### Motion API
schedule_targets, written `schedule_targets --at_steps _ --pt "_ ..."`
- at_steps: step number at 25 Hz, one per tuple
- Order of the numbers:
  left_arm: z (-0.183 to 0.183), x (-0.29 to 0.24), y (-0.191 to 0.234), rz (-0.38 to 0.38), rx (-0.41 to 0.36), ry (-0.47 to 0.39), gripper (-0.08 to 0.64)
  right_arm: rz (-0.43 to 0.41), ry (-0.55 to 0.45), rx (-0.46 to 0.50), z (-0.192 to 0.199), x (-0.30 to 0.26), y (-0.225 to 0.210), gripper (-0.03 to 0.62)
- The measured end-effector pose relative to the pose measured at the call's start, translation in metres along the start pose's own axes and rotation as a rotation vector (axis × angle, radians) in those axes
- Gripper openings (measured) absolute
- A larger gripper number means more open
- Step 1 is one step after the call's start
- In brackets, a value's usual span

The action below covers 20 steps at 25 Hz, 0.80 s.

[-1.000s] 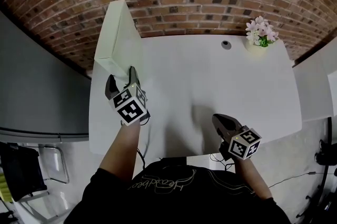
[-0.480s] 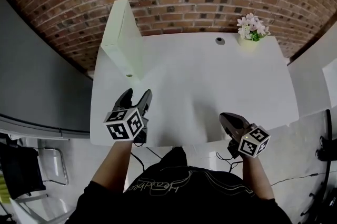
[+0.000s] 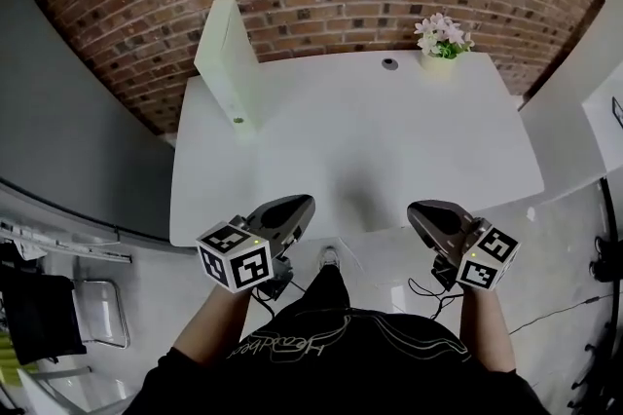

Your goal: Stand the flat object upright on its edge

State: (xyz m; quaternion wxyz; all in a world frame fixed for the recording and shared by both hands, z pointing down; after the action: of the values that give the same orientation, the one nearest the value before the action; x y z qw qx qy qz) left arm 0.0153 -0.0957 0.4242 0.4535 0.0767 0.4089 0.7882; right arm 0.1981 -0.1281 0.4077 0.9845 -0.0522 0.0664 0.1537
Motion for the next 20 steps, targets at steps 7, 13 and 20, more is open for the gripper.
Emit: schedule_targets --at_steps 7,13,20 --pt "0.029 0.030 -0.088 0.137 -0.119 0.018 0.003 -0.094 -0.087 0.010 -0.036 0.022 0.079 0.005" --pt "0.036 0.054 -0.132 0.172 -0.133 -0.006 0.003 -0.158 -0.150 0.018 -0.059 0.043 0.125 0.005" --pt "0.057 0.061 -0.167 0.202 -0.250 -0.002 0.003 -0.147 -0.197 -0.045 -0.065 0.061 0.139 0.005"
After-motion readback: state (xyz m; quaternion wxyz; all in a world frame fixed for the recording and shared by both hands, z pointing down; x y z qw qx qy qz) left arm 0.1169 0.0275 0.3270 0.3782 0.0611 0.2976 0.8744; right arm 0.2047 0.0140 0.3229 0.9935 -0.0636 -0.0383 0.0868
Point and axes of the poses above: the fingertips, and each gripper's own axes: x backward along the fingers, y to its left, z out of its underside, the point moved 1 cm from there along x, backward along the fingers, and after that the axes turned 15 degrees about x, right-handed, at the moved point
